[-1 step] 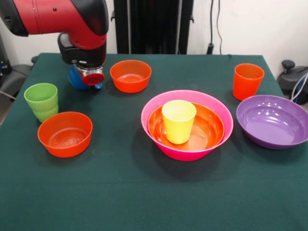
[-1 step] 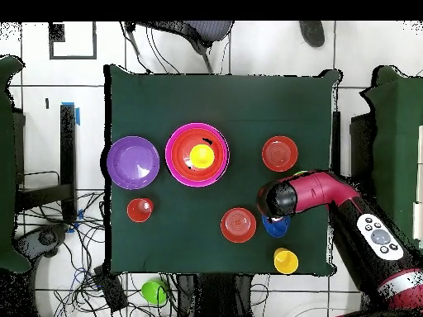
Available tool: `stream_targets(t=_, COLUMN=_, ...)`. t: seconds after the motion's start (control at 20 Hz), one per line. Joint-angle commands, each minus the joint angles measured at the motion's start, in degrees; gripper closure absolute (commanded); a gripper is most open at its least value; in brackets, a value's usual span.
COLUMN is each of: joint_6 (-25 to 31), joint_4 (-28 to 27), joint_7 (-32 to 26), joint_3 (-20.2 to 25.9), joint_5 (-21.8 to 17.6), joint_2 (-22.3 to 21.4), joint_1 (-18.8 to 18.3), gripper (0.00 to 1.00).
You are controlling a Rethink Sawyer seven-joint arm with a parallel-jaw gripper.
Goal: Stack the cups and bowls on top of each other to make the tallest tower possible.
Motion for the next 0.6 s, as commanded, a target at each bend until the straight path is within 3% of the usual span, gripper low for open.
stream_targets(t=0.05, joint_6=-1.7, joint_4=-2.9, joint_7=-4.3, joint_3=-1.9, joint_5=-1.6, joint_2=1.5, joint_1=1.3, gripper=1.0)
stream_targets(t=0.6, joint_6=-1.4, joint_4=-1.8, joint_7=-3.4, joint_3=-1.0, joint_5=0.4, joint_2=0.8, joint_1=1.3, gripper=1.0)
